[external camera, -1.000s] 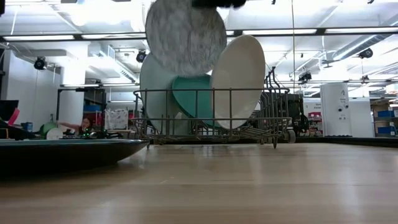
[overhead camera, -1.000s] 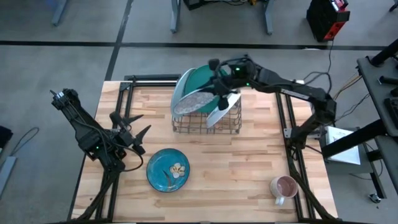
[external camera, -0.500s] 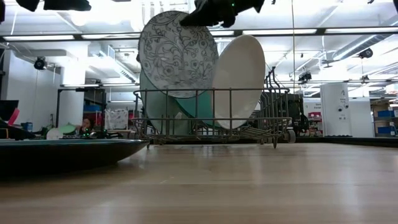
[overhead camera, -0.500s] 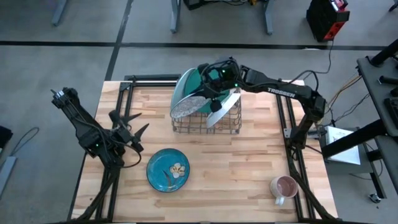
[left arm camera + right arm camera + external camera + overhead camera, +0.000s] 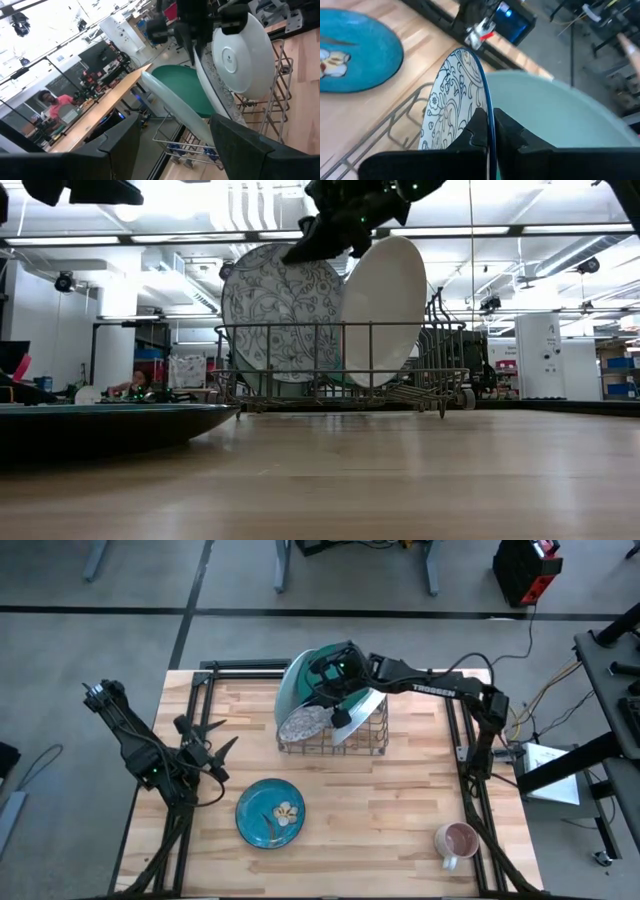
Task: Sort dishes
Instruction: Put the white patterned plate into the dish rack
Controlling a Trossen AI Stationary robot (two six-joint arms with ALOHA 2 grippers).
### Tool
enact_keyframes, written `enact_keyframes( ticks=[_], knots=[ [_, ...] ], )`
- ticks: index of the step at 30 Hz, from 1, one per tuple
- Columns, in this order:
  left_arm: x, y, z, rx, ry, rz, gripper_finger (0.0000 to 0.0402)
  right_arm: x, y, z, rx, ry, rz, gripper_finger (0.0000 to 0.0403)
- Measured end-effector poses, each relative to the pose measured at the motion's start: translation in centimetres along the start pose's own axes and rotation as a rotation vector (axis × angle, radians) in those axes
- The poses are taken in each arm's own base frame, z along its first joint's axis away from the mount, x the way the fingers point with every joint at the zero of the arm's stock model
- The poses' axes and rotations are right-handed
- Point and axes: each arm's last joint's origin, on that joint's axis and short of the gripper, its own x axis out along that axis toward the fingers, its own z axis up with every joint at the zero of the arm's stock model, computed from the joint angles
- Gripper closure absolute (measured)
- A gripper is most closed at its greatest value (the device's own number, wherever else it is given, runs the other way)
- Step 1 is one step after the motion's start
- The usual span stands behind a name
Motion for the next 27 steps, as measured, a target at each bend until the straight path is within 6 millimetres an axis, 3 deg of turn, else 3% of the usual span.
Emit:
enact_keyframes(
  ticks=[10, 27],
  knots=[
    [0.0, -0.1, -0.4, 0.005, 0.001, 0.001, 0.0172, 1.7, 0.5, -1.1, 0.014, 0.028, 0.036, 0.0403],
    [0.0, 0.0, -0.4, 0.0, 0.002, -0.002, 0.0172, 2.0, 0.5, -1.4, 0.005, 0.039, 0.039, 0.0403]
  ],
)
